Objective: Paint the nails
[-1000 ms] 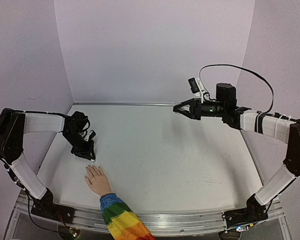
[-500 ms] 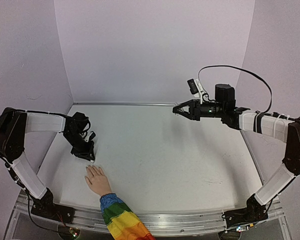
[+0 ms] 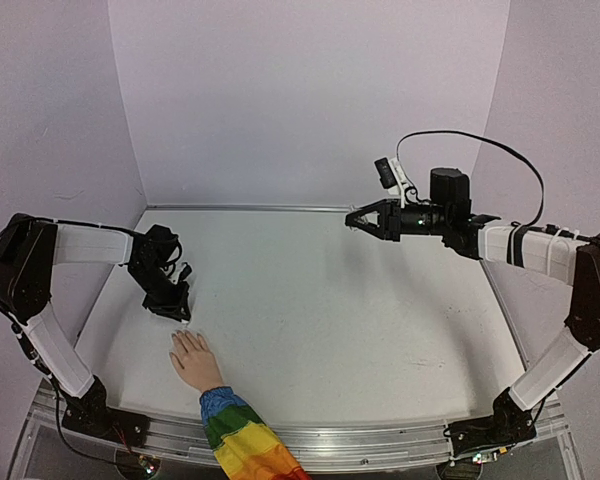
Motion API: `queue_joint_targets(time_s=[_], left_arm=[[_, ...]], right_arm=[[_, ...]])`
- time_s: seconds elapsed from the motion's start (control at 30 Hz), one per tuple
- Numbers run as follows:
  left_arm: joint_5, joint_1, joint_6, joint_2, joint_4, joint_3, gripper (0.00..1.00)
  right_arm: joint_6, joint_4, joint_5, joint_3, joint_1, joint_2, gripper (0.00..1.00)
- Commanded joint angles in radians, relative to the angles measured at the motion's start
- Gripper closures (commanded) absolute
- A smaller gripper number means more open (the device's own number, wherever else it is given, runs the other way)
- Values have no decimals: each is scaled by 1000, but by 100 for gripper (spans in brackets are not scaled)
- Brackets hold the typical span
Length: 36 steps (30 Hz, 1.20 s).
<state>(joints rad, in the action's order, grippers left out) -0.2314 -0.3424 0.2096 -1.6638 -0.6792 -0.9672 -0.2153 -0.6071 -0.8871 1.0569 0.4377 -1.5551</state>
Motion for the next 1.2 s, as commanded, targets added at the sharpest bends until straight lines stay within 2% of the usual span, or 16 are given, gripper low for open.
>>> queue_joint_targets(time_s=[0.0, 0.7, 1.17], left_arm=[[15, -3, -12, -2, 13, -34, 100], [45, 11, -25, 4, 15, -46, 100], [108, 32, -69, 174, -39, -110, 100]], right_arm=[[-10, -62, -35, 30, -3, -2, 100], [-12, -62, -30, 23, -3, 6, 100], [6, -71, -12, 23, -3, 4, 100]])
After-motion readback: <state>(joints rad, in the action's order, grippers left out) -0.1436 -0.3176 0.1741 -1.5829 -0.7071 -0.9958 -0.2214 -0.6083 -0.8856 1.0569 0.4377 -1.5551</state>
